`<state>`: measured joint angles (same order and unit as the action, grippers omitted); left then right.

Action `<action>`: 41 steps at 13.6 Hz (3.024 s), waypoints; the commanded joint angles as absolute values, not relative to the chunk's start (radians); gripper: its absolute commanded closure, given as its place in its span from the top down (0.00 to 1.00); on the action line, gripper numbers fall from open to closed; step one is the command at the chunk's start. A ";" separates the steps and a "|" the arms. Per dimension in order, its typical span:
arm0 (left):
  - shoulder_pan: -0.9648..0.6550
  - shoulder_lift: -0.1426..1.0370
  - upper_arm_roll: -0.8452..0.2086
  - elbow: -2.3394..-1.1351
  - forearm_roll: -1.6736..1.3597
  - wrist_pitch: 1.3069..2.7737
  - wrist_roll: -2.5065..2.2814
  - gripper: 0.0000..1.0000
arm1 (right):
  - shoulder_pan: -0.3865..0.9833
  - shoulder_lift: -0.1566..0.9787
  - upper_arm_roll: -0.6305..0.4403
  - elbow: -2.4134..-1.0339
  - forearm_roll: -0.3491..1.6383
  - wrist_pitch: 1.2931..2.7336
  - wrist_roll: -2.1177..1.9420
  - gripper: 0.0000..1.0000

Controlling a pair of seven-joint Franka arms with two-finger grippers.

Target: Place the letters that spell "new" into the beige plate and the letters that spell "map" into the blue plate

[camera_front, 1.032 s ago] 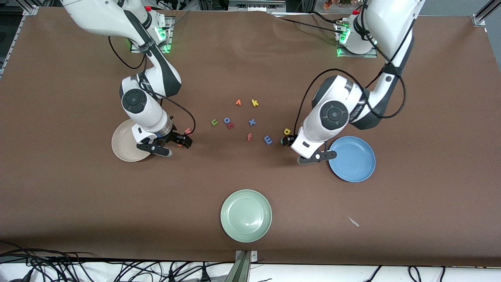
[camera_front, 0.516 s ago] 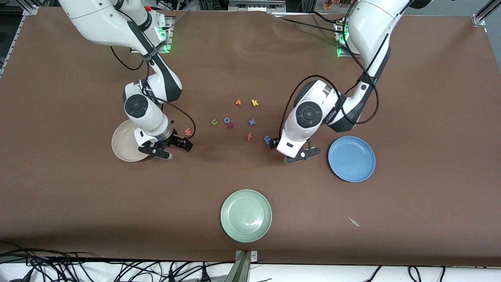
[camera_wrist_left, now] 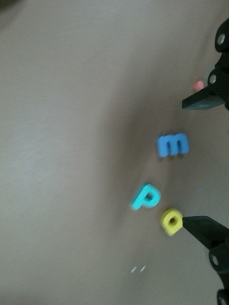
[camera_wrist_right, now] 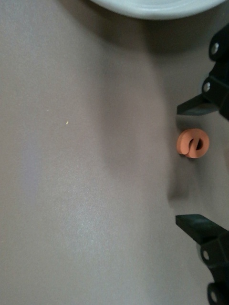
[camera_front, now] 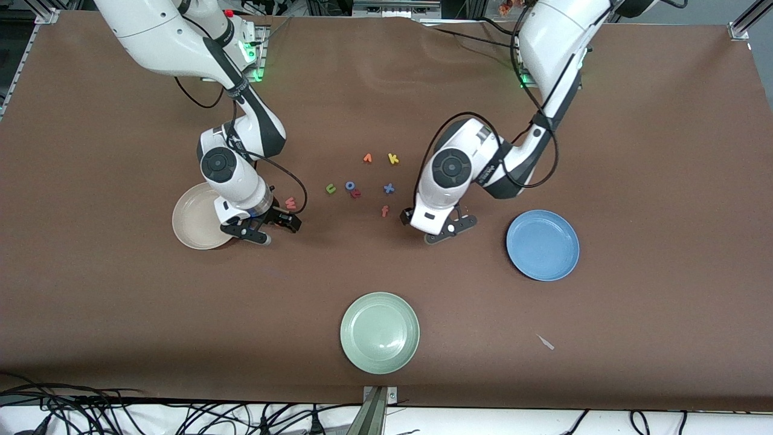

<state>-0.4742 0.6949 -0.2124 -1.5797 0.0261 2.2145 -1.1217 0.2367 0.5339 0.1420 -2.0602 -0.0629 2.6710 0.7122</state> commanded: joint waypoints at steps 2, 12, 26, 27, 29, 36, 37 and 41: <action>-0.543 0.747 -0.203 -1.554 0.057 2.290 -1.183 0.92 | 0.239 0.532 0.141 -2.077 -0.083 2.692 0.739 0.81; -0.531 0.799 -0.192 -1.563 0.130 2.327 -1.169 0.44 | 0.239 0.555 0.130 -2.102 -0.107 2.752 0.738 0.51; -0.365 0.606 -0.193 -1.548 0.132 1.971 -0.850 0.00 | 0.227 0.465 0.074 -1.987 -0.109 2.467 0.456 0.17; -0.341 0.591 -0.192 -1.548 0.132 1.948 -0.775 0.00 | 0.227 0.456 0.055 -1.965 -0.107 2.409 0.398 0.17; -0.263 0.578 -0.193 -1.551 0.132 1.916 -0.613 0.00 | 0.225 0.420 0.008 -1.970 -0.104 2.352 0.246 0.18; -0.074 0.609 -0.192 -1.577 0.171 1.924 -0.227 0.00 | 0.225 0.334 -0.037 -2.169 -0.101 2.462 0.167 0.48; -0.072 0.626 -0.192 -1.589 0.201 1.934 -0.227 0.01 | 0.225 0.328 -0.037 -2.168 -0.100 2.457 0.176 0.51; -0.052 0.687 -0.190 -1.617 0.204 2.003 -0.229 0.28 | 0.229 0.325 0.059 -2.149 -0.091 2.436 0.389 0.59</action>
